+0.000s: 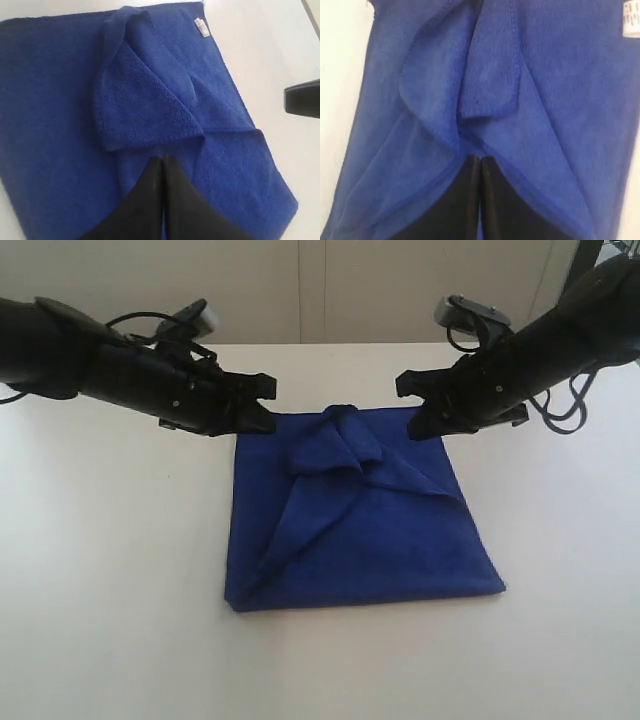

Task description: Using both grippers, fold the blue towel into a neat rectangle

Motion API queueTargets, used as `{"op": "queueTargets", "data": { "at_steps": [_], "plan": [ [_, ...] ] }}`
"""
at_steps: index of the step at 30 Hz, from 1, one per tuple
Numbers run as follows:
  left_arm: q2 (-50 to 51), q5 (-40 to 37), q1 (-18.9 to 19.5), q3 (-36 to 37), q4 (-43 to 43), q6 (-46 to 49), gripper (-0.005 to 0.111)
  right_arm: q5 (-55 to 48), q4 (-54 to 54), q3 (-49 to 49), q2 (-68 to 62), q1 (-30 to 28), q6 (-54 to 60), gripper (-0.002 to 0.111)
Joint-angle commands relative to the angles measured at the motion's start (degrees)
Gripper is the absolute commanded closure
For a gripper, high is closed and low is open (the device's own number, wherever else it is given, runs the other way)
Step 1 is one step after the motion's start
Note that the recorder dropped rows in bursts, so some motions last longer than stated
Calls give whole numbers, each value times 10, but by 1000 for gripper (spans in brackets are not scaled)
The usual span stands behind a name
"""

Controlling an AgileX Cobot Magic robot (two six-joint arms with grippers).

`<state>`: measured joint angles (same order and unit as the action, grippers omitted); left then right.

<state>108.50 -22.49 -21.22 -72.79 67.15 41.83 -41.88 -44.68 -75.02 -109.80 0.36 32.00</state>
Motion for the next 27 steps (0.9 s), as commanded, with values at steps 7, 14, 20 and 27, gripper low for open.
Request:
{"op": "queueTargets", "data": {
  "at_steps": [7,14,20,27],
  "plan": [
    [117,-38,-2,-80,10,-39,107,26,-79,-51,-96,-4,76,106],
    [136,-9,-2,-80,26,-39,78,31,-141,-57,-124,-4,109,88],
    [155,-2,-2,-90,61,-26,62,32,-196,-63,-147,-4,132,81],
    [162,5,-12,-112,61,-25,62,28,-204,-77,-164,-4,132,77]
  ]
}}
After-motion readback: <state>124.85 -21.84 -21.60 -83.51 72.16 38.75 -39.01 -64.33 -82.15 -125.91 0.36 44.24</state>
